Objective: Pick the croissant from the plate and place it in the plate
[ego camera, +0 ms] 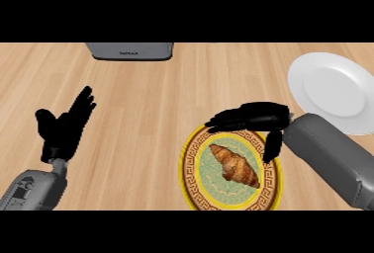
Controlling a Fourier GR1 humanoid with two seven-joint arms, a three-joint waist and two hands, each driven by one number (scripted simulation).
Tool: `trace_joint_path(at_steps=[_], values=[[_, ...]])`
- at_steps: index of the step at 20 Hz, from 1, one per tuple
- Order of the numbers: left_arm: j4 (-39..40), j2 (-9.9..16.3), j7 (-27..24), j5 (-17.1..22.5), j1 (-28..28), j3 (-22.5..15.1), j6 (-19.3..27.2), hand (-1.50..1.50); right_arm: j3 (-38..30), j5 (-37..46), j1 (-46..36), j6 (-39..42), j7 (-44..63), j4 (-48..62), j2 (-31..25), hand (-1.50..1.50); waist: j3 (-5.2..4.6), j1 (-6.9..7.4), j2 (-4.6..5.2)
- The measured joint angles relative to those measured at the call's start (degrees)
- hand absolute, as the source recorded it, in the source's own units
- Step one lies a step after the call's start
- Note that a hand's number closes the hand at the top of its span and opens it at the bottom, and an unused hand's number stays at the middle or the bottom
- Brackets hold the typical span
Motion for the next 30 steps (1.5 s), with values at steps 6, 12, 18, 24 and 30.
trace_joint_path(at_steps=[6,12,18,24,30], values=[[0.51,-0.31,-0.54,-0.43,0.81,1.58,-1.48,0.0,1.97,5.03,-0.34,-0.52,0.07,0.09,1.0,-1.5,-0.03,-0.44,-0.15],[-1.05,-1.68,0.8,-1.85,1.1,2.01,-1.33,0.0,2.27,9.02,0.21,-0.51,1.94,0.73,4.8,-1.5,-0.02,-0.53,-0.22],[-1.68,-2.45,1.19,-3.09,1.71,3.62,-2.29,0.0,0.19,13.51,0.74,-0.76,2.48,2.0,7.58,-1.5,-0.03,-0.61,-0.23],[-3.71,-2.77,3.25,-4.2,1.98,4.48,-3.01,0.0,-0.09,18.69,0.64,-2.03,1.76,4.44,10.13,-1.5,-0.27,-0.6,-0.56],[-2.58,-3.83,2.04,-5.06,2.4,4.92,-3.6,0.0,1.91,22.25,1.11,-3.52,-1.02,2.19,9.02,1.5,-0.38,-0.66,-0.88]])
